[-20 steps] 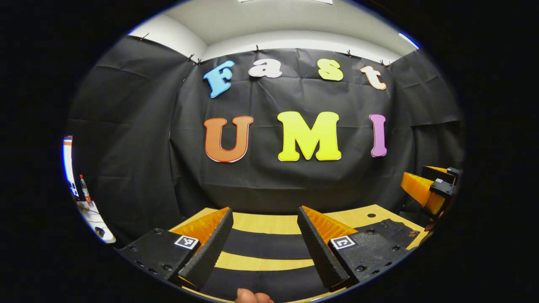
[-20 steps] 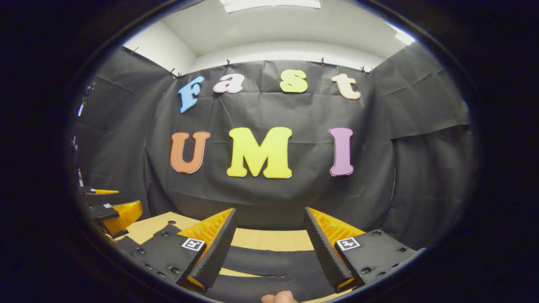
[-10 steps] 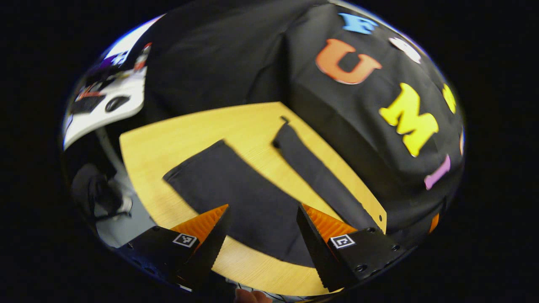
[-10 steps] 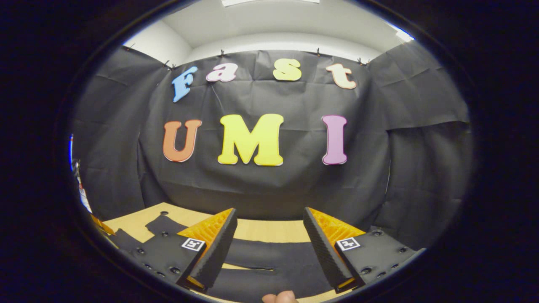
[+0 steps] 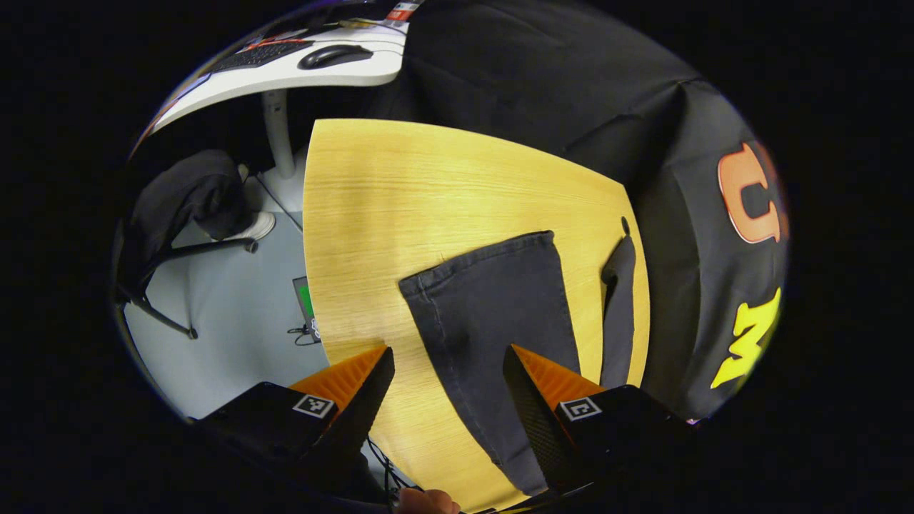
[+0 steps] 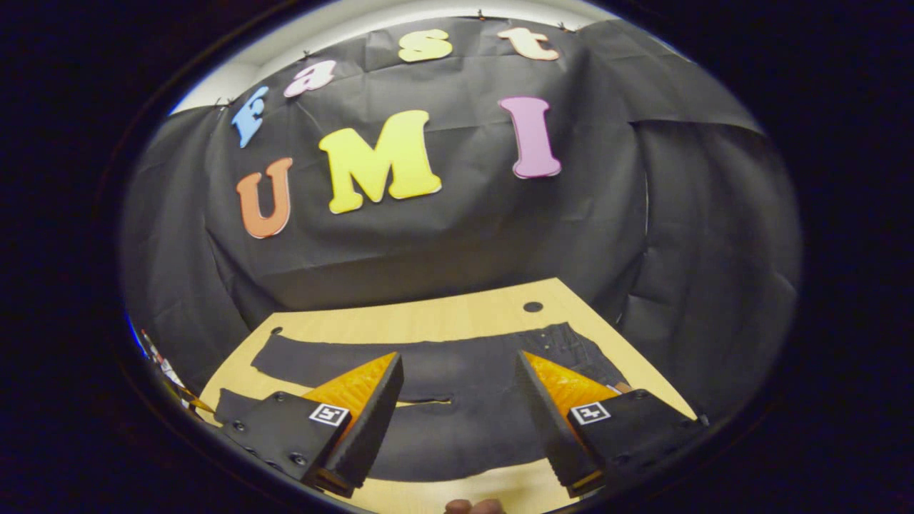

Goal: Grasp the waist and the cuffs of the jeans and fold them to make the two legs overlap; first hold the waist and fold one-third of the jeans toward the cuffs, then hold the cuffs and fold the remaining one-third in the same direction to finish folding.

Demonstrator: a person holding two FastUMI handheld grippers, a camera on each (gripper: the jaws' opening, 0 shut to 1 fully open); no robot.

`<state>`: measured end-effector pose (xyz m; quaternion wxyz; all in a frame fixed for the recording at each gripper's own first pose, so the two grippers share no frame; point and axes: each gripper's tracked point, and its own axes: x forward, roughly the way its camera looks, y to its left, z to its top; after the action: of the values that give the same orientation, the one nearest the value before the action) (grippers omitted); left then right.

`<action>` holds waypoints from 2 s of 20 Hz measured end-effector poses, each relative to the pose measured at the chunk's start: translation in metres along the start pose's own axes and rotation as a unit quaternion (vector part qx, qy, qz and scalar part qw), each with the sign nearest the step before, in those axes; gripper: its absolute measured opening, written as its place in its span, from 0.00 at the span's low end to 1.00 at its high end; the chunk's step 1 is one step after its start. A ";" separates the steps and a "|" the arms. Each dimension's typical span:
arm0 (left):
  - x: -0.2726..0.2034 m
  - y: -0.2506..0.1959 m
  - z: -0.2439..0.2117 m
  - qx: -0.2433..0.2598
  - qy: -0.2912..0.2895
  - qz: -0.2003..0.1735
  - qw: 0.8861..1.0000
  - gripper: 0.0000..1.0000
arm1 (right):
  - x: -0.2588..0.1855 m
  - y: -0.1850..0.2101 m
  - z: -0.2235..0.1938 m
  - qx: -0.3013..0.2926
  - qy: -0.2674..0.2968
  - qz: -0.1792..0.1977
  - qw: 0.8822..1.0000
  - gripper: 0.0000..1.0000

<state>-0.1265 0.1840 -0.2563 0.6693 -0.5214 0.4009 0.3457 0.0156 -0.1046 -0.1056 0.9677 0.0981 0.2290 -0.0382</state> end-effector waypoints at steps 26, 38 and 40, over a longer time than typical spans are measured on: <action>0.046 -0.031 0.018 -0.107 0.029 -0.085 0.990 0.04 | 0.062 -0.219 -0.141 0.451 0.253 -0.188 0.835 0.89; 0.046 -0.034 0.019 -0.150 0.046 -0.100 0.982 0.03 | 0.090 -0.219 -0.169 0.430 0.271 -0.199 0.838 0.33; 0.047 -0.034 0.020 -0.160 0.048 -0.102 0.981 0.03 | 0.093 -0.216 -0.170 0.449 0.266 -0.192 0.831 0.15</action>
<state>-0.0719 0.1984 -0.2815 0.5894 -0.6757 0.3166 0.3096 -0.0014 -0.2832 -0.3332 0.6921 0.4821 0.4492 -0.2947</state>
